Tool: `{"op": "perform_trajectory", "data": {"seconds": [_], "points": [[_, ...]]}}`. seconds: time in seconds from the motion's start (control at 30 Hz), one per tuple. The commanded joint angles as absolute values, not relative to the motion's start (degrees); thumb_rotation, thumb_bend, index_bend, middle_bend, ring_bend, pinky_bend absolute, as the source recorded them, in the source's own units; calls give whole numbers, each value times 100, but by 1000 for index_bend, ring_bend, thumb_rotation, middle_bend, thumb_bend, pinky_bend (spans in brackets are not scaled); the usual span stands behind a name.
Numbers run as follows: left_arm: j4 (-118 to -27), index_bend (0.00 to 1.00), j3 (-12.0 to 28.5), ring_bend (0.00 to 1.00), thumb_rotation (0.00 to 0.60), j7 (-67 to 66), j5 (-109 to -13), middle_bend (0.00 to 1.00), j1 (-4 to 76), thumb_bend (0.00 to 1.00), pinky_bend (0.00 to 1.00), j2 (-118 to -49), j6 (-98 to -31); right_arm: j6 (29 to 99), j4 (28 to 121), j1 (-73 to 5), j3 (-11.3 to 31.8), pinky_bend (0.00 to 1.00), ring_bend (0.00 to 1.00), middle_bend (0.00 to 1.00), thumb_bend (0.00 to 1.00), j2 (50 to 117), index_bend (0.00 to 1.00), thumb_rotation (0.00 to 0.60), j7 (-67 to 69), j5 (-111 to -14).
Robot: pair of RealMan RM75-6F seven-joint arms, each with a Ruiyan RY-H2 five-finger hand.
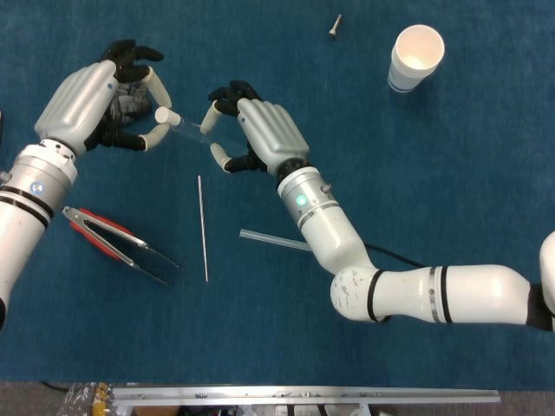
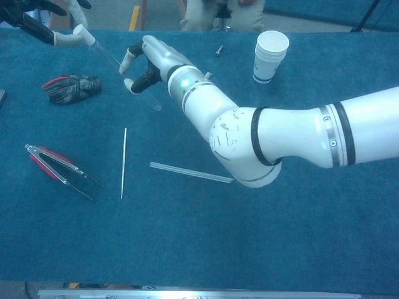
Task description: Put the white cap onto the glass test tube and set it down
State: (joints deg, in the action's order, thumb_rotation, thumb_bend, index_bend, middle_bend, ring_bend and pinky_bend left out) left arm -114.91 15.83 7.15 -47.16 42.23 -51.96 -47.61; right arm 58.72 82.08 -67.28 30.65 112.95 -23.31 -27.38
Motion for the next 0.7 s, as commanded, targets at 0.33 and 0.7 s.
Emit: {"op": "perform_trajectory", "data": {"seconds": [0.33, 0.7], "points": [[-11488, 528, 1555, 0, 600, 704, -4742, 165, 4230, 321, 4, -5226, -4722, 5873, 8189, -6741, 3089, 280, 64, 223, 383, 11302, 631, 600, -2319, -2739], [-11452, 528, 1542, 0, 600, 690, -4696, 165, 4267, 321, 4, -5316, -4713, 5828, 8160, -6757, 3113, 280, 64, 223, 383, 11309, 631, 600, -2279, -2741]]}}
